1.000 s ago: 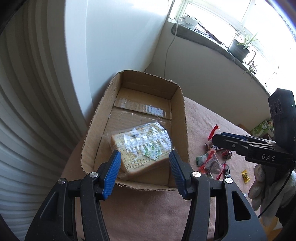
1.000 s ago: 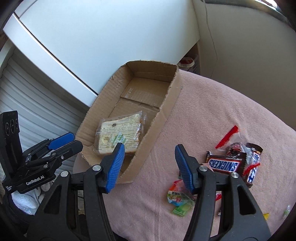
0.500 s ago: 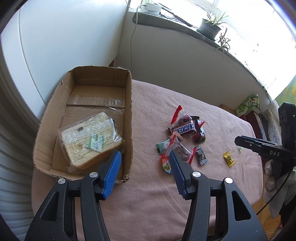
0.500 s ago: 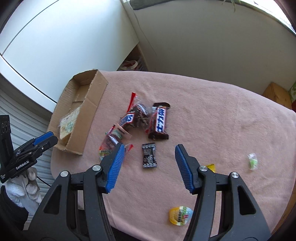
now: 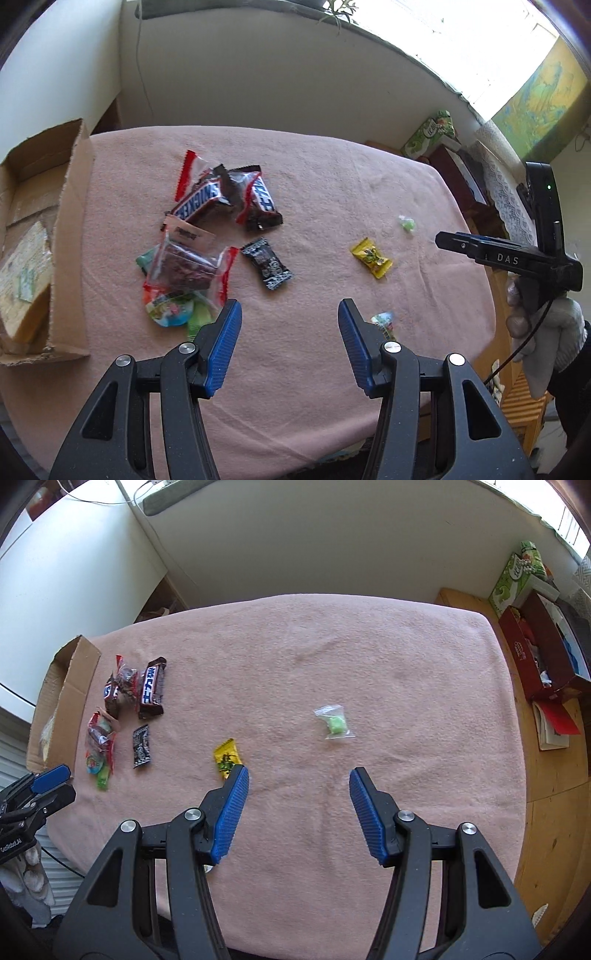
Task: Organize snacks
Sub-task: 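Grasp the yellow candy packet with the left gripper while the right gripper grasps the green-wrapped candy, then carry both candies into the cardboard box and open both grippers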
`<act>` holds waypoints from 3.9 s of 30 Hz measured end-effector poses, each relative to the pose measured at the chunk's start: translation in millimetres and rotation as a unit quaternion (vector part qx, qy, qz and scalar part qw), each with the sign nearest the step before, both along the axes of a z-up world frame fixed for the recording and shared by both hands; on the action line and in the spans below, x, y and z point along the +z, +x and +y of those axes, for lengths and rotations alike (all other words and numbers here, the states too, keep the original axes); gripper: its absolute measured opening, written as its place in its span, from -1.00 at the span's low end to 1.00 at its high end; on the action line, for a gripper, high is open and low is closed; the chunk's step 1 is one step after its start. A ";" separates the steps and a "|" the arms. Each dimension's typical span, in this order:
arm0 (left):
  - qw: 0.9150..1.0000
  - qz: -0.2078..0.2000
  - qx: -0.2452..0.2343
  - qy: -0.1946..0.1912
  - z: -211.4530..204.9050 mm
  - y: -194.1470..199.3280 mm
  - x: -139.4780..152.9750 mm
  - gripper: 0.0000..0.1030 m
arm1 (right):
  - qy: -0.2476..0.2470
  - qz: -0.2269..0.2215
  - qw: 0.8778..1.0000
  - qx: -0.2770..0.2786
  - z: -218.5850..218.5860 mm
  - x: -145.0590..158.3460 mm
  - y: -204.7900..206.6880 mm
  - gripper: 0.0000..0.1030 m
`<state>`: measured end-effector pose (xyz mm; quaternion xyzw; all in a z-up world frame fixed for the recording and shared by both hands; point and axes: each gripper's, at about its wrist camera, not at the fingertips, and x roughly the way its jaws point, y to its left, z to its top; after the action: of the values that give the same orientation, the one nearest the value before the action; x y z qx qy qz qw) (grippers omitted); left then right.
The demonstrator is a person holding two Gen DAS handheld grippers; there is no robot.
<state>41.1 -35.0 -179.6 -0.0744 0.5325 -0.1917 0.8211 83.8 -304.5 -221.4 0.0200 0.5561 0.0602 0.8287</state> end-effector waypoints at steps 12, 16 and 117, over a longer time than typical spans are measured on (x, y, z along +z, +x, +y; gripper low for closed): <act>0.996 0.065 -0.038 -0.052 -79.5 27.2 -33.0 0.02 | 0.006 0.008 1.000 0.021 -23.8 -19.7 33.8 0.03; 0.993 0.099 -0.016 -0.067 -90.1 38.4 -47.7 -0.11 | 0.008 0.017 0.999 0.046 -17.5 -29.4 46.6 -0.16; 0.948 -0.032 0.313 0.053 233.5 -19.3 -3.1 -0.59 | 0.045 -0.012 0.939 0.341 403.3 14.9 64.2 -0.60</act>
<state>21.8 198.6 -182.6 -0.1882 0.4654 0.1014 0.8589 148.0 98.8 -206.5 -0.1346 0.5165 0.3641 0.7632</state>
